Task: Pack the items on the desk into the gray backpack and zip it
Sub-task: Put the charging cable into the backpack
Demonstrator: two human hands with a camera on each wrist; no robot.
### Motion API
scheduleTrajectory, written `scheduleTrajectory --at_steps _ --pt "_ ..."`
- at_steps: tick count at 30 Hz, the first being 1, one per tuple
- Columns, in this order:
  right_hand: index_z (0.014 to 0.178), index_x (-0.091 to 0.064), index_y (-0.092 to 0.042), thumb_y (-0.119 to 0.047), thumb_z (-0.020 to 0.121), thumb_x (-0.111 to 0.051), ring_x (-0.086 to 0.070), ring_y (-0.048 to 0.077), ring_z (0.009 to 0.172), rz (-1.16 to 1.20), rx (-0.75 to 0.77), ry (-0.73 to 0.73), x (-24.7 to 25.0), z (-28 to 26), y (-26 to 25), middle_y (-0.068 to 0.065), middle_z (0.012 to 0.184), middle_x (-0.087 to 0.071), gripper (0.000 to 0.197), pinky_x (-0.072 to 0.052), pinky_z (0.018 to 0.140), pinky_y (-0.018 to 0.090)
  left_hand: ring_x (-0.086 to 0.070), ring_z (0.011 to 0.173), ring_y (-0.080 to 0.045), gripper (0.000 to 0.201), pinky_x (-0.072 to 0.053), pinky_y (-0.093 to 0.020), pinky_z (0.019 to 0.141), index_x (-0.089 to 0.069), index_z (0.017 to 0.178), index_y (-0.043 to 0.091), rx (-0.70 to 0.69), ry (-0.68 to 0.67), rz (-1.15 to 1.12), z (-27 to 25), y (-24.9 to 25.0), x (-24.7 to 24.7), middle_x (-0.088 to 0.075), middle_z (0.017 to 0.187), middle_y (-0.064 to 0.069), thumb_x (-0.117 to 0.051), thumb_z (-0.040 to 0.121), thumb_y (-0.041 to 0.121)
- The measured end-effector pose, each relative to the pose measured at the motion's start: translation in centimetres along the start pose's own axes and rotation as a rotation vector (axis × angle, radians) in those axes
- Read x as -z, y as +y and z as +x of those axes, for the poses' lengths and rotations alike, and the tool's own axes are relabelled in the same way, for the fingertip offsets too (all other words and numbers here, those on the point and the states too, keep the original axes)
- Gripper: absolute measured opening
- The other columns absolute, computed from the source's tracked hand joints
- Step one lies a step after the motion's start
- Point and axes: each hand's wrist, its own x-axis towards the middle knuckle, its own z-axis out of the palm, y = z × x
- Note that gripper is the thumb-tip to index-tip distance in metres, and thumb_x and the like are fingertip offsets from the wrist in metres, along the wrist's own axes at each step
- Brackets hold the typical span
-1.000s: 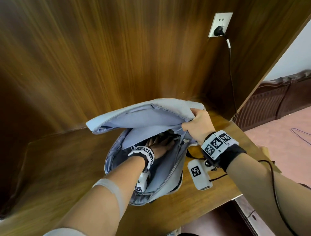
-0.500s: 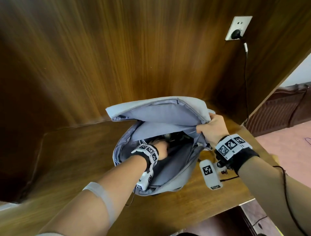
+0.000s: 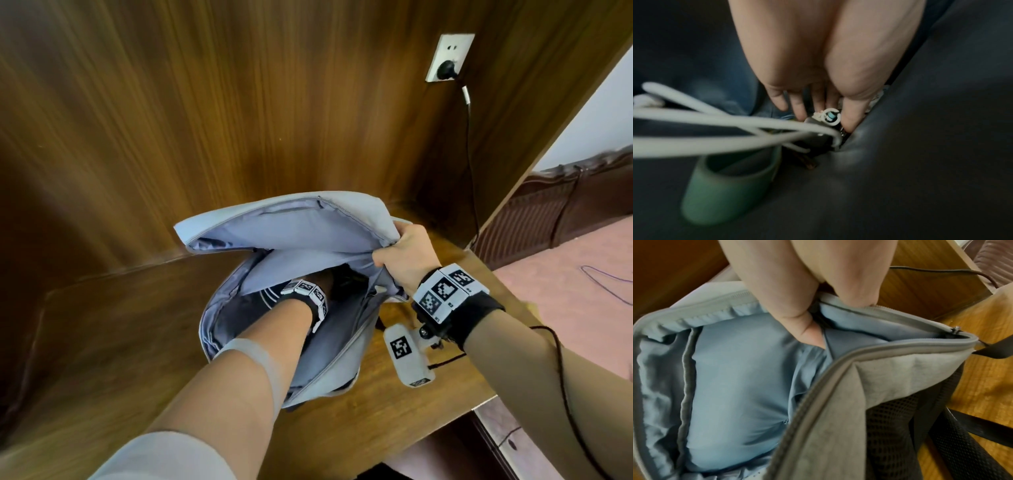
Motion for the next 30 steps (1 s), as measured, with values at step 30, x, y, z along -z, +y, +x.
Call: scheduleTrajectory --at_steps 30 --pt "0.085 -0.066 -0.01 0.013 0.065 -0.063 -0.061 0.027 0.071 0.065 -0.151 0.022 -1.2 -3.1 2.9 0.006 0.073 -0.065 0.031 -0.051 0.065 0.033 -0.056 0.121 -0.017 0.058 -0.042 -0.029 0.103 -0.052 0.138 0.02 -0.152 -0.233 -0.73 -12.5 0.9 6.1 -0.059 0.138 -0.002 -0.062 0.089 0.049"
